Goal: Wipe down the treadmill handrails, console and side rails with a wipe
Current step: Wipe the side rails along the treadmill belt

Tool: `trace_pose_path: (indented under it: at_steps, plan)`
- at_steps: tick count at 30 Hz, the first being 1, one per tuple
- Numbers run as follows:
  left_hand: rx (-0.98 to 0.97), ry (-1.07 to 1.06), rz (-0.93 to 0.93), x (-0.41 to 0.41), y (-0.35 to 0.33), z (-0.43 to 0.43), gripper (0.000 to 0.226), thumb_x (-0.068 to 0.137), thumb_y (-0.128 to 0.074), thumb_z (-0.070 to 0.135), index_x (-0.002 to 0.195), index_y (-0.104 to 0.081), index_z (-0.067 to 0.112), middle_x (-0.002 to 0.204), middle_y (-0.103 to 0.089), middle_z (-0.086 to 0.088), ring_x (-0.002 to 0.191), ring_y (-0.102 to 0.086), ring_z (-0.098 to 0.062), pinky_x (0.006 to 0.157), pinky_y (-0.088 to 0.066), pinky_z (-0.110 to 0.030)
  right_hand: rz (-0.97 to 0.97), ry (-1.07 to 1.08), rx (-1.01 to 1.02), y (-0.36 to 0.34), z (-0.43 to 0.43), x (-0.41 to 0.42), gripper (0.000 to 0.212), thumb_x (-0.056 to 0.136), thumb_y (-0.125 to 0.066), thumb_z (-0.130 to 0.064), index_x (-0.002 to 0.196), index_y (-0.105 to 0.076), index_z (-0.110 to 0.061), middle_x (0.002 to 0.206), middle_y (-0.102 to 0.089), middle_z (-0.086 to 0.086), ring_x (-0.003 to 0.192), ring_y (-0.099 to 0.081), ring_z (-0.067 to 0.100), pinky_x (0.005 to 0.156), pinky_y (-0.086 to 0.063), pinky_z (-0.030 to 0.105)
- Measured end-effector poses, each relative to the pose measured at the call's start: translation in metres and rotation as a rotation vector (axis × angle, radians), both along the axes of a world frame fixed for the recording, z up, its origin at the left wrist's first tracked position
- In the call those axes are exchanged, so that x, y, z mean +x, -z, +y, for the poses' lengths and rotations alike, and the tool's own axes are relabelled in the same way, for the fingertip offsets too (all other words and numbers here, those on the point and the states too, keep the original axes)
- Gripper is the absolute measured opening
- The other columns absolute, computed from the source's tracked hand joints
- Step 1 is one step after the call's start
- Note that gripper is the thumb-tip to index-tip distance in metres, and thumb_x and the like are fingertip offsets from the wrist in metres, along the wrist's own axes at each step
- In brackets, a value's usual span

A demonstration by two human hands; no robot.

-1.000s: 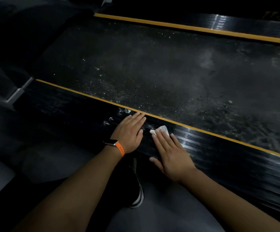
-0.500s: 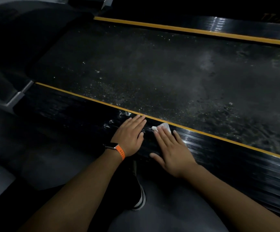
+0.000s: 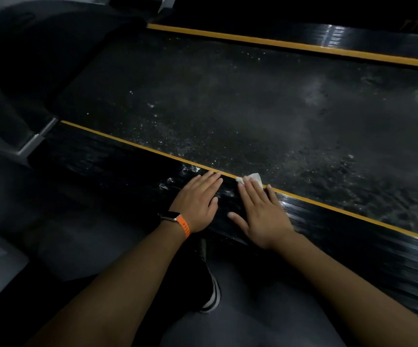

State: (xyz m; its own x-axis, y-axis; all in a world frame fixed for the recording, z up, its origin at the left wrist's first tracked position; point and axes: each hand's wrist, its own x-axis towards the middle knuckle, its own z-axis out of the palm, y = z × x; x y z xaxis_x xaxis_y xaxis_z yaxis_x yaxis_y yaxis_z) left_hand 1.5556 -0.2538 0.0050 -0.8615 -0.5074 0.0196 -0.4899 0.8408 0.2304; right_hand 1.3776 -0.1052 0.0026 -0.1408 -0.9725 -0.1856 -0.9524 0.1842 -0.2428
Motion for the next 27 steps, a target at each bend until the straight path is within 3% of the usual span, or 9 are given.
trace_pose_path:
  at_steps: [4,9,14,18,22,27]
  plan:
    - [0.007,-0.001,0.005,0.0,0.001,0.0,0.057,0.104,-0.035,0.032,0.158,-0.038,0.013,0.168,-0.028,-0.001,0.157,-0.016,-0.014,0.128,-0.008,-0.032,0.058,-0.002,0.02,0.003,0.032,-0.017,0.089,0.098,0.003,-0.076,0.166,0.01,-0.018,0.173,0.017,0.0,0.158,0.022,0.016,0.13,0.006,0.046]
    - [0.018,-0.005,0.011,0.001,0.001,0.0,0.056,0.105,-0.039,0.03,0.158,-0.036,0.013,0.168,-0.027,-0.001,0.157,-0.015,-0.014,0.128,-0.005,-0.03,0.095,0.085,-0.019,0.007,0.074,-0.028,0.088,0.104,-0.013,-0.073,0.167,-0.007,-0.013,0.175,0.0,0.005,0.161,0.01,0.019,0.13,0.0,0.045]
    - [0.009,0.001,-0.01,0.001,0.0,0.0,0.058,0.103,-0.034,0.032,0.158,-0.038,0.013,0.168,-0.028,-0.001,0.157,-0.018,-0.015,0.129,-0.011,-0.034,0.037,0.082,-0.014,0.003,0.031,0.007,0.094,0.1,-0.005,-0.074,0.166,-0.001,-0.007,0.174,0.009,0.007,0.16,0.016,0.023,0.131,-0.001,0.047]
    - [0.003,0.007,-0.006,0.0,-0.001,0.0,0.059,0.101,-0.032,0.033,0.156,-0.041,0.012,0.166,-0.031,-0.002,0.156,-0.02,-0.015,0.128,-0.015,-0.037,0.029,0.023,0.003,0.001,-0.001,0.024,0.096,0.096,0.003,-0.074,0.166,0.007,-0.009,0.172,0.017,0.007,0.158,0.022,0.023,0.13,0.007,0.045]
    - [0.023,0.015,-0.007,0.0,0.0,-0.001,0.058,0.104,-0.034,0.033,0.158,-0.038,0.013,0.168,-0.028,-0.001,0.157,-0.018,-0.014,0.128,-0.014,-0.037,0.049,0.028,-0.022,0.004,0.021,0.011,0.09,0.1,-0.002,-0.073,0.167,-0.001,-0.013,0.174,0.007,0.006,0.159,0.016,0.02,0.131,0.0,0.046]
    - [0.059,0.085,-0.061,0.013,-0.002,-0.023,0.058,0.107,-0.036,0.038,0.161,-0.031,0.018,0.17,-0.021,0.005,0.157,-0.012,-0.011,0.128,-0.01,-0.033,0.041,0.07,-0.004,0.002,0.048,0.0,0.089,0.102,-0.008,-0.074,0.167,-0.002,-0.013,0.174,0.007,0.004,0.16,0.015,0.019,0.131,-0.003,0.047]
